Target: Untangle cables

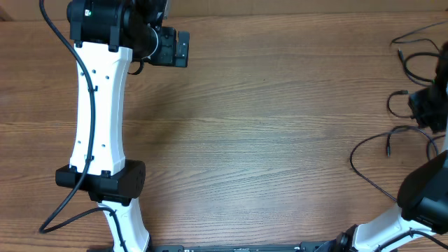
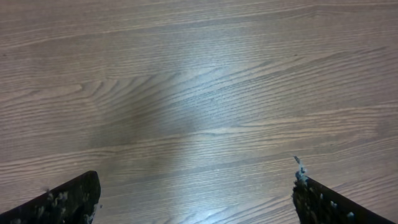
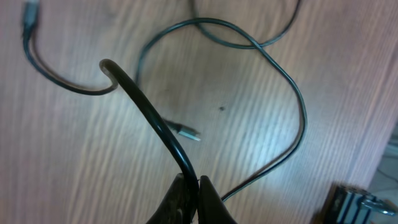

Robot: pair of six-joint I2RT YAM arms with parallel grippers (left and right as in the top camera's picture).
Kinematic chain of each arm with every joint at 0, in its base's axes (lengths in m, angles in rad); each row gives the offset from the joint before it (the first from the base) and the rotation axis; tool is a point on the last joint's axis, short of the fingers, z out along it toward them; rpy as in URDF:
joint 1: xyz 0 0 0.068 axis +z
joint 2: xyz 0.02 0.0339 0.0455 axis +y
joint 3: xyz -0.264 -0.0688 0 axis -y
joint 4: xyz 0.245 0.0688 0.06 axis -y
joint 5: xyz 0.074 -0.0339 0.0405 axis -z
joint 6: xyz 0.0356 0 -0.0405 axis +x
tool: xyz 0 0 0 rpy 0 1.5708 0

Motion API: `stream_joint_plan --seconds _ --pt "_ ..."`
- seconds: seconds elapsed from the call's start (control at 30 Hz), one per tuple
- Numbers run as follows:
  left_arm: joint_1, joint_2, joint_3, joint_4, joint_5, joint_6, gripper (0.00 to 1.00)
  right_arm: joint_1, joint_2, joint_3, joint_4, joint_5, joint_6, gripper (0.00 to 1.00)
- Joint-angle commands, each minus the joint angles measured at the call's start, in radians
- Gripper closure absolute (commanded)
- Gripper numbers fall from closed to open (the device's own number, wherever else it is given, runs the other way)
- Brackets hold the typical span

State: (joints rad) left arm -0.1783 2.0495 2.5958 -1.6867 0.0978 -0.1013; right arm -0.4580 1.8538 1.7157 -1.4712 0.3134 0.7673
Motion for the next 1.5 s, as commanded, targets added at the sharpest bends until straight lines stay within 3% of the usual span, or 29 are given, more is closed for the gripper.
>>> stream_joint_plan --seconds 0.0,0.27,0.63,1.03,1.07,1.1,1.13,1.23,1.27,1.3,1.47 --pt "-0.006 -0.009 -0.029 0.013 0.007 0.012 0.02 -0.04 -0.006 -0.046 0.023 0.011 0.01 0.96" --pt "-0.006 -0.009 -0.118 0.035 0.005 0.021 0.02 -0.112 -0.006 -0.224 0.159 0.009 0.011 0.96" --pt "-0.006 -0.01 -0.125 0.126 0.095 0.02 0.02 -0.131 -0.006 -0.541 0.521 -0.117 0.045 0.96" --pt "-0.006 -0.01 -0.125 0.126 0.09 0.031 0.02 -0.232 -0.006 -0.551 0.679 -0.136 0.01 0.96" --pt "-0.006 -0.01 -0.125 0.126 0.09 0.031 0.03 -0.232 -0.006 -0.551 0.678 -0.136 0.01 0.94" --pt "-0.006 -0.01 -0.125 0.126 0.09 0.031 0.02 -0.232 -0.006 -0.551 0.674 -0.143 0.01 0.38" --pt "-0.006 -0.01 -0.125 0.126 0.09 0.031 0.02 -0.232 -0.006 -0.551 0.674 -0.169 0.01 0.0" --pt "-0.006 -0.01 -0.125 0.128 0.09 0.031 0.02 -0.232 -0.006 -0.551 0.645 -0.306 0.01 0.0" --pt "-0.006 -0.01 -0.125 0.128 0.09 0.031 0.02 -0.232 -0.006 -0.551 0.624 -0.329 0.026 0.08" --pt "-0.006 -0.01 -0.125 0.128 0.09 0.031 0.02 -0.232 -0.01 -0.551 0.588 -0.33 0.085 0.14" --pt "-0.006 -0.01 -0.125 0.119 0.086 0.043 0.02 -0.232 -0.085 -0.551 0.416 -0.311 0.309 0.17"
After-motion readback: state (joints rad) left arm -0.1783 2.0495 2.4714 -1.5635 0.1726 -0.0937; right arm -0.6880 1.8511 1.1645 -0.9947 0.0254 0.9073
